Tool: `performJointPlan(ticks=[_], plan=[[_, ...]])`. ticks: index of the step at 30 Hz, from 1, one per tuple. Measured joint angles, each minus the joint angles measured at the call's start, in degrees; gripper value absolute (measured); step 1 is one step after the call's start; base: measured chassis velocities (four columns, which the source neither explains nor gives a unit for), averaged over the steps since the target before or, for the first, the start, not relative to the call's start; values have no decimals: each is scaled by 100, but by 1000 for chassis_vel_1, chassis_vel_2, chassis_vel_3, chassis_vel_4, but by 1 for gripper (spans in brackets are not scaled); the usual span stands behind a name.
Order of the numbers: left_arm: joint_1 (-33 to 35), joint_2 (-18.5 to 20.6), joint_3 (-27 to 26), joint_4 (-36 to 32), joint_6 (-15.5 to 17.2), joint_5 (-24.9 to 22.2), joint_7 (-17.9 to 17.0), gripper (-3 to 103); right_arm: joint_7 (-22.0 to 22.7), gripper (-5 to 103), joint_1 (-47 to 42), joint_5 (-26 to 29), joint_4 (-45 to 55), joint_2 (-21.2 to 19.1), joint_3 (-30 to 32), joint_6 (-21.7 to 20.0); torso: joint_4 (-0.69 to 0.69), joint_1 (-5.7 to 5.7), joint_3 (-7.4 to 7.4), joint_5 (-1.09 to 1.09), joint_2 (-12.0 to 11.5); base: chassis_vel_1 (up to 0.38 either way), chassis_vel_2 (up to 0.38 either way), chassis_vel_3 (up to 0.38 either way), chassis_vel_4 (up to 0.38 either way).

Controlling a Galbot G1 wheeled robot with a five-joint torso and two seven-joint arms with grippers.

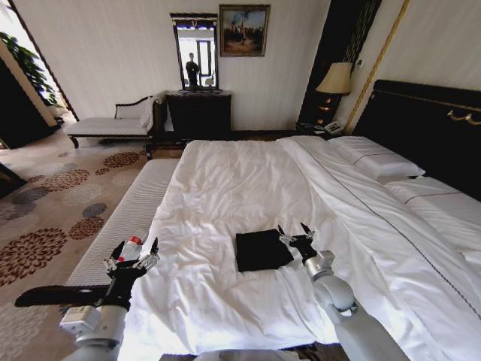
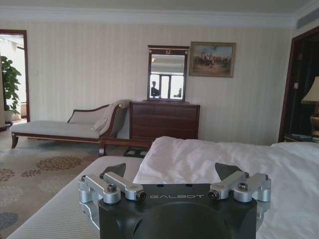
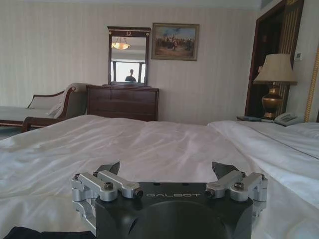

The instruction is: Fold the clothes on the bed.

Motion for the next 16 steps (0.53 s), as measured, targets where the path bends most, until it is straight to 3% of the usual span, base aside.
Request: performJointPlan(ticks=[9, 16], plan=[[0, 0, 0, 0, 0, 0, 0, 100, -209, 100, -1167, -110, 826, 429, 936, 347, 0, 0, 0, 0, 0, 0, 0, 0, 0], [0, 0, 0, 0, 0, 0, 0, 100, -382, 100, -1727, -276, 1165, 762, 1234, 578, 1, 0, 0, -1, 0, 0, 0, 0, 0]])
